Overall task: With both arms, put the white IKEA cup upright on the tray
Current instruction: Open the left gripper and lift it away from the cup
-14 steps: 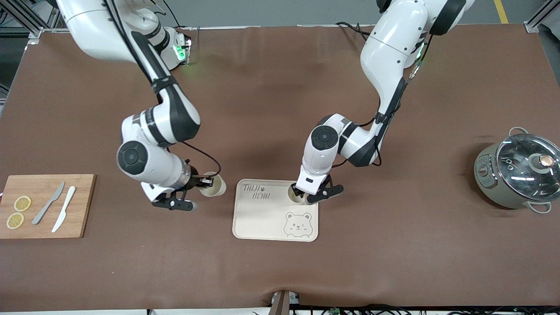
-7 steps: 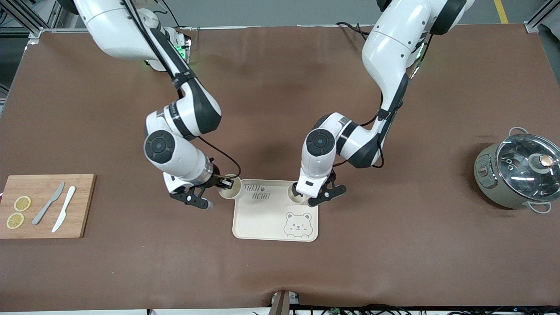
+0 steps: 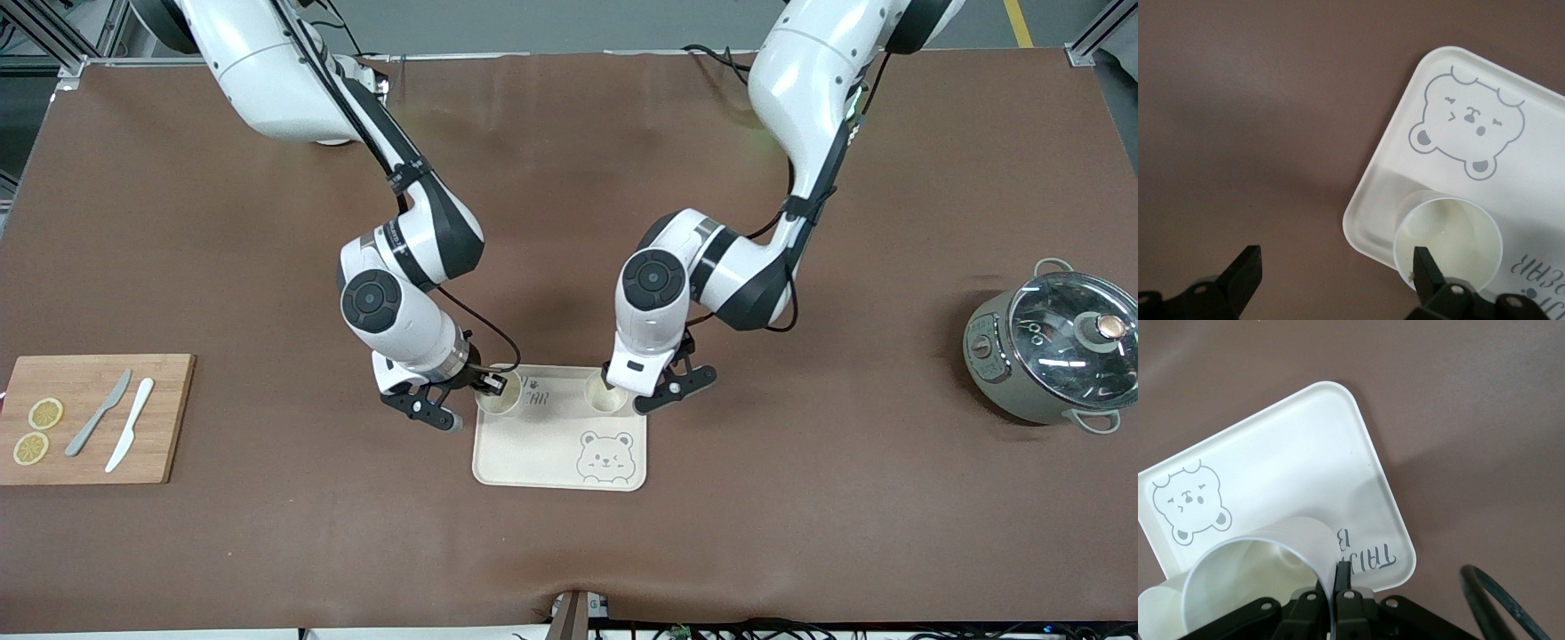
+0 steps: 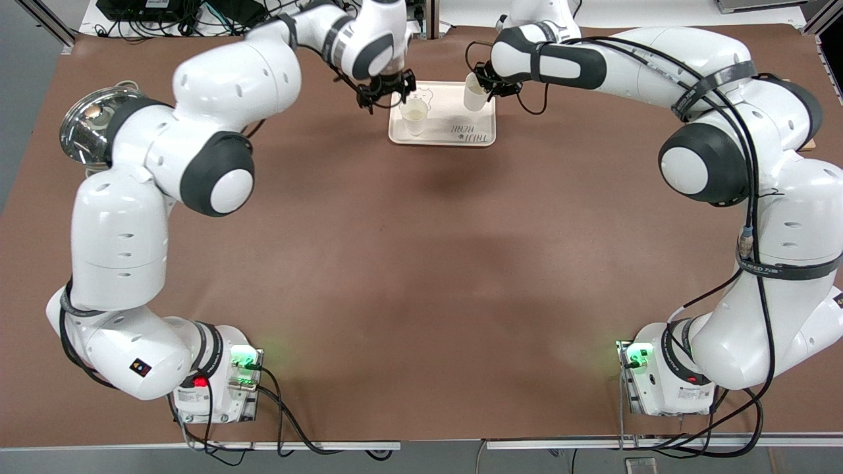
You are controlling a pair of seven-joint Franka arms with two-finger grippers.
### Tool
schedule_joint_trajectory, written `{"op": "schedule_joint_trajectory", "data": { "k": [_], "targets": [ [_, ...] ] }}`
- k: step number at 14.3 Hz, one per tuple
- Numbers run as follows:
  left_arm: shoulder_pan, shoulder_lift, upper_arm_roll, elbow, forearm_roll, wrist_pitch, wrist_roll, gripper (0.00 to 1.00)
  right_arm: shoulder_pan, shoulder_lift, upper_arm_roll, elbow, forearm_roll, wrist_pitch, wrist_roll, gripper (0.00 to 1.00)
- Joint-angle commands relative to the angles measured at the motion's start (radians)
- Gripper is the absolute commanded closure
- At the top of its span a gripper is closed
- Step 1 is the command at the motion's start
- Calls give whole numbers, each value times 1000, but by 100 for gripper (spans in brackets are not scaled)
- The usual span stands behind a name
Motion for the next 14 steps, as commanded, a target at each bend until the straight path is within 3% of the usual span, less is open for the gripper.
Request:
{"op": "schedule_joint_trajectory", "data": {
  "k": [1, 4, 9, 14],
  "targets": [
    [59, -95, 5, -17, -8, -94, 125, 0, 17, 35, -13, 37, -32, 25, 52, 100],
    [151, -166, 7, -24, -7, -198, 259, 0, 35, 60, -13, 37, -37, 68, 84, 100],
    [338, -287, -1, -24, -10, -243, 487, 0, 54, 90, -23, 37, -60, 119, 116, 100],
    [406, -387, -1, -24, -34, -323, 648, 0, 61, 115, -23, 35, -101, 156, 167, 100]
  ]
}}
